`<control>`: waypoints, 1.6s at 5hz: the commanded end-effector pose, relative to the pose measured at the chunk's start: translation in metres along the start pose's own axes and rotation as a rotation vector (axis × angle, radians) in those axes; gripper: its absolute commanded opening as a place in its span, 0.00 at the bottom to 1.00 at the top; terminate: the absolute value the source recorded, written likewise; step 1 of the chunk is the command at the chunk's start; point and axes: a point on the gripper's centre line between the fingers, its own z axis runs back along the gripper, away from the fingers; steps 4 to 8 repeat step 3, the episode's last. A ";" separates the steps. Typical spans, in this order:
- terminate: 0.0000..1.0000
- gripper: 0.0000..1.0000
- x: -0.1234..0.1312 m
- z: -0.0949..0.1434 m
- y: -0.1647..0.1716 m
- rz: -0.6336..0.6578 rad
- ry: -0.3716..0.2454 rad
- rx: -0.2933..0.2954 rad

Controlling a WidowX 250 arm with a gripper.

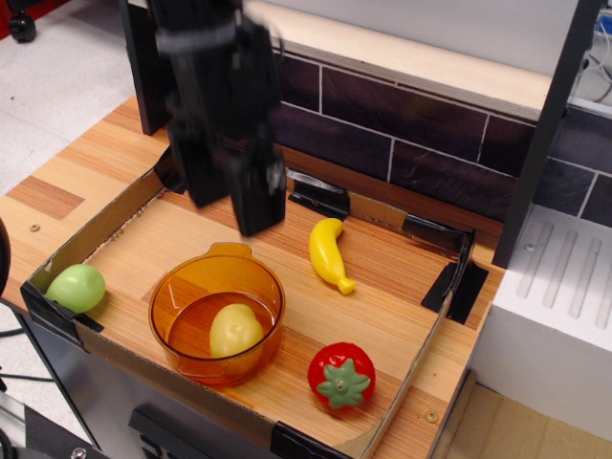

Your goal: Put potato in pot

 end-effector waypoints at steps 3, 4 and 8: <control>1.00 1.00 0.019 0.044 0.010 0.099 -0.092 0.038; 1.00 1.00 0.019 0.044 0.010 0.099 -0.092 0.038; 1.00 1.00 0.019 0.044 0.010 0.099 -0.092 0.038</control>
